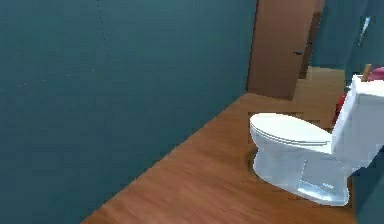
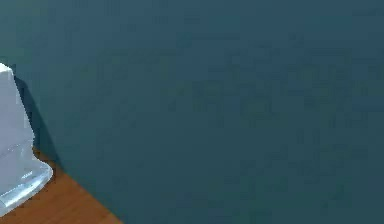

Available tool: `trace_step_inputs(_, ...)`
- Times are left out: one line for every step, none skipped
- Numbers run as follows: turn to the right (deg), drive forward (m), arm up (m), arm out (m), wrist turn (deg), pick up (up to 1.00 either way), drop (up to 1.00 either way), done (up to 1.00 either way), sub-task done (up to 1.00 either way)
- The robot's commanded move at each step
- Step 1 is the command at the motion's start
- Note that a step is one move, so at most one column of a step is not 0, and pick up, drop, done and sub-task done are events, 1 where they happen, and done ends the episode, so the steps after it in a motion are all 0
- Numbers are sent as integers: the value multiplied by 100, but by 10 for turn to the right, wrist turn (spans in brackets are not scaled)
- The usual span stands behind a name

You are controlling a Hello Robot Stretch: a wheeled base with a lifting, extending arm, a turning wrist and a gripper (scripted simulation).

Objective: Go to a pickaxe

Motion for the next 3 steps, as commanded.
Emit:
trace_step_inputs(0, 100, 0, 0, 0, 0, 0, 0, 0)
trace_step_inputs(0, 80, 0, 0, 0, 0, 0, 0, 0)
trace_step_inputs(300, 0, 0, 0, 0, 0, 0, 0, 0)
